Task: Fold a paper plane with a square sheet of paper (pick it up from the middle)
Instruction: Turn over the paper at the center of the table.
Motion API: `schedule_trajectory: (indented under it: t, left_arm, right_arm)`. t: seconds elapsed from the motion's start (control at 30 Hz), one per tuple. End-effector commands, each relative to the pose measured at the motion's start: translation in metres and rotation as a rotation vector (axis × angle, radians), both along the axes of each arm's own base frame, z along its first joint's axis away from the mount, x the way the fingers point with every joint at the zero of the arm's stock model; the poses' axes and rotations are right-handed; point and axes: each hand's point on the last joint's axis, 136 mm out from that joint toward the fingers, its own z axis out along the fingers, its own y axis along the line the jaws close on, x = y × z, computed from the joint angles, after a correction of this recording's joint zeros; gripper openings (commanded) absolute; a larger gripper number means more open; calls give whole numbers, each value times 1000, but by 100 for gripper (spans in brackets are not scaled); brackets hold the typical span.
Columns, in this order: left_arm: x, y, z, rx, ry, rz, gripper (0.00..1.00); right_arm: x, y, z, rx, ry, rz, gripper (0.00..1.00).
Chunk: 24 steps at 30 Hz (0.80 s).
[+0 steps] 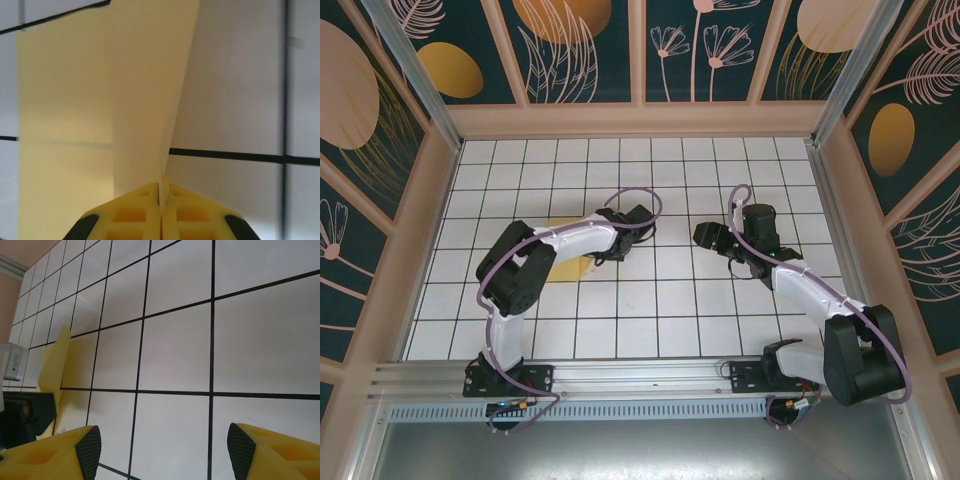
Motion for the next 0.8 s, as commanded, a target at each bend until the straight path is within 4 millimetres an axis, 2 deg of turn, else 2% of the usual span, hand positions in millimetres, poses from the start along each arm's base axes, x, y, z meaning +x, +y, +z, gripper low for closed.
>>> schedule_trajectory:
  t: [0.0, 0.17, 0.33, 0.43, 0.53, 0.7, 0.73, 0.77]
  left_arm:
    - [2, -28, -3, -106, 5, -31, 10]
    - [-3, -52, -7, -255, 24, -62, 18]
    - [-10, -79, -3, -427, 41, -118, 24]
    - [-15, -96, 3, -529, 52, -164, 32]
    - [-18, -114, 24, -658, 32, -215, 44]
    - [-21, -145, 79, -887, -34, -320, 58]
    - [-21, -148, 101, -934, -70, -345, 60]
    - [-20, -151, 114, -962, -98, -359, 64]
  right_arm:
    - [-4, -6, -14, -14, 42, -19, 71]
    - [-5, -7, -17, -14, 53, -23, 71]
    - [-5, -6, -18, -4, 59, -24, 71]
    - [-5, -5, -18, 3, 63, -19, 70]
    - [-6, -3, -18, 10, 68, -16, 71]
    - [-5, -3, -16, 17, 68, -19, 70]
    - [-5, -3, -15, 21, 68, -17, 71]
    - [-5, -1, -14, 28, 67, -14, 71]
